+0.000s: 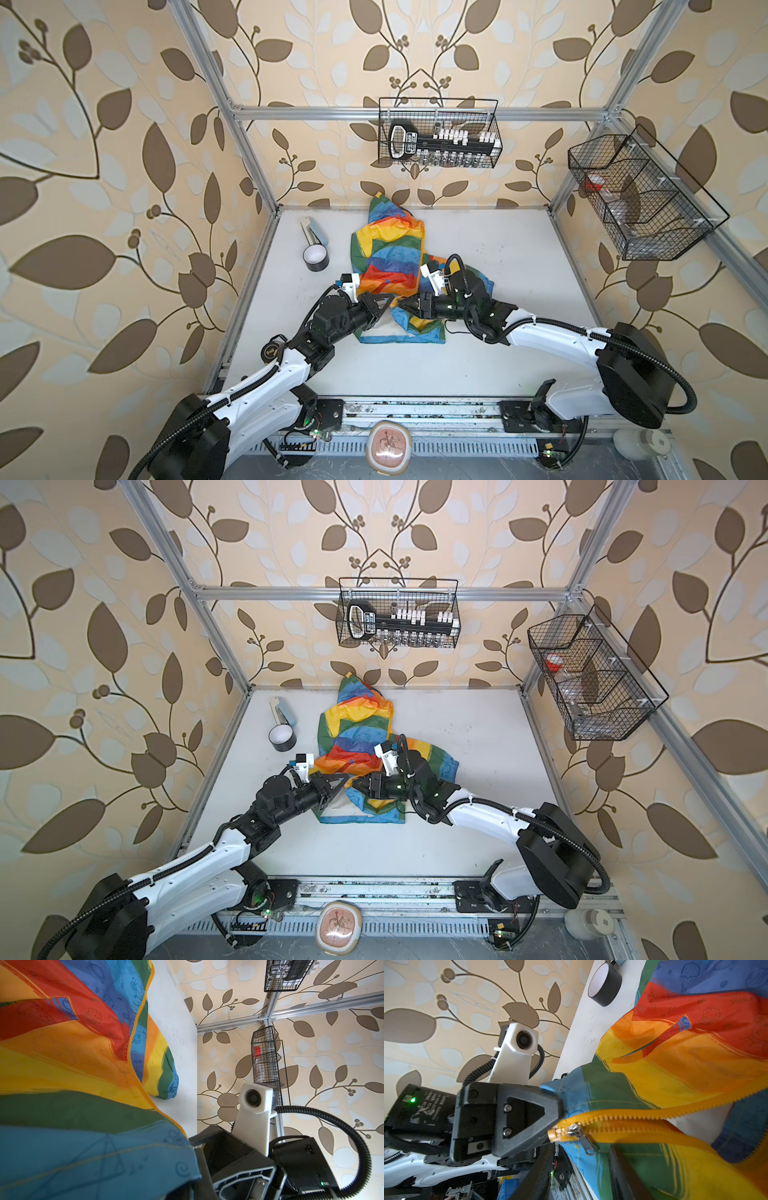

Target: Zip up the jacket

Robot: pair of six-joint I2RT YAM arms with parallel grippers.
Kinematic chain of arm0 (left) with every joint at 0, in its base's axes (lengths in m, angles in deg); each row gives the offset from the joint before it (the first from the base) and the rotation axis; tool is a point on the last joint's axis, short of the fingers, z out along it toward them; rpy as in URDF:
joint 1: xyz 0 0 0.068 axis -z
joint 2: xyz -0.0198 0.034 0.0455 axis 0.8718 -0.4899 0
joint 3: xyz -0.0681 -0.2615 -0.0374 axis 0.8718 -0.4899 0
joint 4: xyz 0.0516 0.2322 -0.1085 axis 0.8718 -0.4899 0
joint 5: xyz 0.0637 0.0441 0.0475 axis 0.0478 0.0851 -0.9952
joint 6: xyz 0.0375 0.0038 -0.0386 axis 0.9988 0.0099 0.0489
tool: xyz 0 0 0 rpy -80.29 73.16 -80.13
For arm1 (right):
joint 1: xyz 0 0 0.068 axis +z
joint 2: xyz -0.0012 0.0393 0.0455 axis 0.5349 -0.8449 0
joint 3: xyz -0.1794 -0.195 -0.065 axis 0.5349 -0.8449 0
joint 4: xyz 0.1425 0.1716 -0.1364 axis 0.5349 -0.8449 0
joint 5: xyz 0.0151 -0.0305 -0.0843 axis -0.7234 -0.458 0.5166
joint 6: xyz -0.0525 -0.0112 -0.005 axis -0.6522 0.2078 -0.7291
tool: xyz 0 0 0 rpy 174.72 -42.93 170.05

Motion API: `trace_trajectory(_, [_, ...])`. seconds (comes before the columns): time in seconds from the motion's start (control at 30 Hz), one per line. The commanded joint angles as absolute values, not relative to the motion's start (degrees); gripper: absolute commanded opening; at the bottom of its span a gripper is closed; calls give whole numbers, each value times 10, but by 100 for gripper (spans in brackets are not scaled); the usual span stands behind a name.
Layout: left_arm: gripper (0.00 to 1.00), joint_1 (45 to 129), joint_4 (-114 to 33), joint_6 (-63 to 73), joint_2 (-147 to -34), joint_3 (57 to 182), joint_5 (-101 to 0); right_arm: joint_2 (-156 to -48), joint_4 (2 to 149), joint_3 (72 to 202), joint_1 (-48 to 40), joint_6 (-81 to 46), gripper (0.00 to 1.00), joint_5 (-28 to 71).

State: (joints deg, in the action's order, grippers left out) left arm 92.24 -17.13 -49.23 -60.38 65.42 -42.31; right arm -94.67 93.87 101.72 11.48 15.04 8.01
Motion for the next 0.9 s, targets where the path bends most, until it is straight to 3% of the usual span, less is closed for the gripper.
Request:
trace_trajectory(0.0, [0, 926, -131, -493, -604, 679, -411, -948, 981, 1002, 114, 175, 47, 71])
trace_trajectory(0.63, [0, 926, -106, -506, -615, 673, -408, -991, 1093, 981, 114, 237, 46, 42])
trace_trajectory(0.87, [0, 926, -105, -509, -620, 675, -410, -992, 1158, 955, 112, 269, 37, 37])
